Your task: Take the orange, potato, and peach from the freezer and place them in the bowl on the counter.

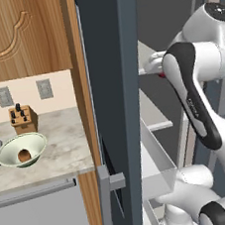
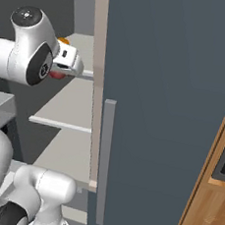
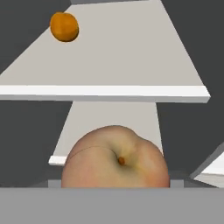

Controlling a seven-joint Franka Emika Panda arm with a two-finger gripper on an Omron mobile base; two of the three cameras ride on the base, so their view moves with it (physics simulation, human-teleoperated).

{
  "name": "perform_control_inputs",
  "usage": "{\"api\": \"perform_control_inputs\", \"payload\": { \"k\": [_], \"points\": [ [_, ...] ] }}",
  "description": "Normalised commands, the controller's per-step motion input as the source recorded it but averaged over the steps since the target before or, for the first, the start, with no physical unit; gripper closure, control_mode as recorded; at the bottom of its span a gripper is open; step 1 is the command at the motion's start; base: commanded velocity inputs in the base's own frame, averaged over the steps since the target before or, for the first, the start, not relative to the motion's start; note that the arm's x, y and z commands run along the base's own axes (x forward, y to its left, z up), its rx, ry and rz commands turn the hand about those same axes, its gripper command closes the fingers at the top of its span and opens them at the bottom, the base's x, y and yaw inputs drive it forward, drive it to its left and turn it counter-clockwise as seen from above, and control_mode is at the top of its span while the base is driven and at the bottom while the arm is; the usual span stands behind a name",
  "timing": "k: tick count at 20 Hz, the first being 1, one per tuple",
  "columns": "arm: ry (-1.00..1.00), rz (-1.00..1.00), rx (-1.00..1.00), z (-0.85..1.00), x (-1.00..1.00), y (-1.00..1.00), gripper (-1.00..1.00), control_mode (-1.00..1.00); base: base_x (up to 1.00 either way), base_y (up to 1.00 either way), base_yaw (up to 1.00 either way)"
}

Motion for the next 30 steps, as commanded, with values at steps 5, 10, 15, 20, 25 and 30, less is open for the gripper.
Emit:
{"api": "perform_control_inputs", "payload": {
  "k": [5,10,15,20,25,30],
  "points": [
    [0.01,0.02,-0.01,0.00,-1.00,-0.31,1.00,-1.00,0.00,0.00,0.00],
    [0.00,-0.01,0.00,-0.02,-0.97,-0.28,1.00,-1.00,0.00,0.00,0.00],
    [0.02,-0.09,0.00,-0.01,-0.86,-0.31,1.00,-1.00,0.00,0.00,0.00],
    [0.12,-0.13,-0.01,0.00,-0.59,0.00,1.00,-1.00,0.00,0.00,0.00],
    [0.18,-0.03,0.00,0.00,-0.35,0.00,1.00,-1.00,0.00,0.00,0.00],
    [0.13,0.00,0.00,-0.09,-0.04,0.08,1.00,-1.00,0.00,0.00,0.00]
  ]
}}
